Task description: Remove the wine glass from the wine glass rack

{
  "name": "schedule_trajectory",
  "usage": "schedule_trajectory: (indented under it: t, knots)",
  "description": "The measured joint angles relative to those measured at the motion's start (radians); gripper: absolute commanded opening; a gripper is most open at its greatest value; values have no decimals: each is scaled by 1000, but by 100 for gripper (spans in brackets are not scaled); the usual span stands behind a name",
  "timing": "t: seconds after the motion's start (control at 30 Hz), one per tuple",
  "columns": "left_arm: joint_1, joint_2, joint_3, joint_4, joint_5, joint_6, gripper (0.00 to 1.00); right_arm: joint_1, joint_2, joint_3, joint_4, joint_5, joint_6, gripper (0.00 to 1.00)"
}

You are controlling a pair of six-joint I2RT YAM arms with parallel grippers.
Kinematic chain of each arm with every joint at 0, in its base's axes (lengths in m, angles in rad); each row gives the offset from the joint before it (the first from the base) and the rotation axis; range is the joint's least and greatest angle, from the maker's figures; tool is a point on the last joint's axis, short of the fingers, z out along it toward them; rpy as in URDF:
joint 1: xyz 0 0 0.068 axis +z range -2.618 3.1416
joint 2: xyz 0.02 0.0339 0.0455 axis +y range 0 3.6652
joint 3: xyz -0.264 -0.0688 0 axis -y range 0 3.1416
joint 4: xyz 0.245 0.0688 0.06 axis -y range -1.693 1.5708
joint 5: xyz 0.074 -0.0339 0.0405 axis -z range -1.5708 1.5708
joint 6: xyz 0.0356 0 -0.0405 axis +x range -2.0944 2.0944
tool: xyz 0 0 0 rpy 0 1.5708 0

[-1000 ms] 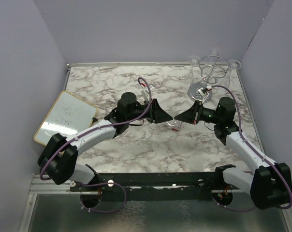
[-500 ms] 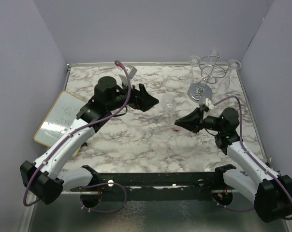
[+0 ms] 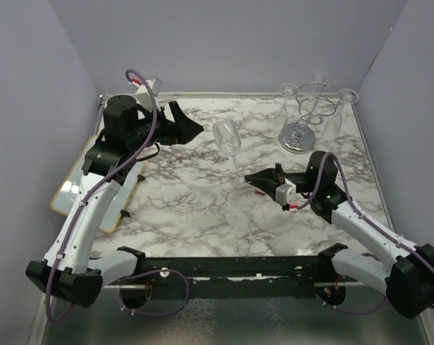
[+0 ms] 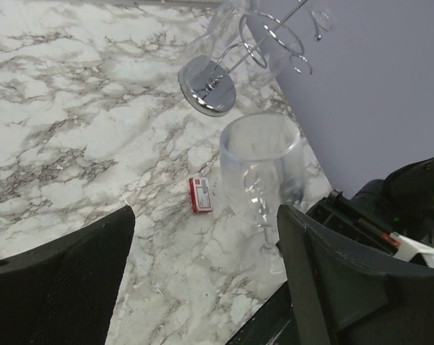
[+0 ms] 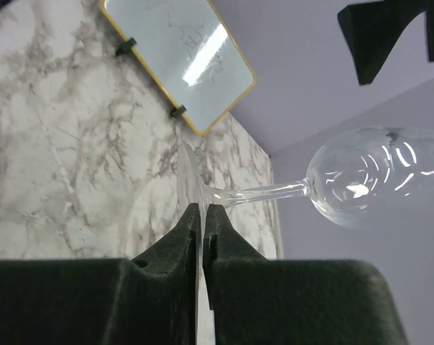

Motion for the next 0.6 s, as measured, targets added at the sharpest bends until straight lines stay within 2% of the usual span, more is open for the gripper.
schedule_trajectory:
  t: [0.1,0.27,0.5,0.6]
  knots:
    - [11,-10,56,-34,-5,-10,82,24,8,-13,-24,84,-161,1]
    - [15,-47,101,-54,1,-27,79,119,-12,-103,27,219,-337,1]
    - [15,-21,112,-158,24,32,76,298,14,-145,38,451,-525,1]
    - [15,-25,105,-219,3,81,71,350,26,-158,34,530,-578,1]
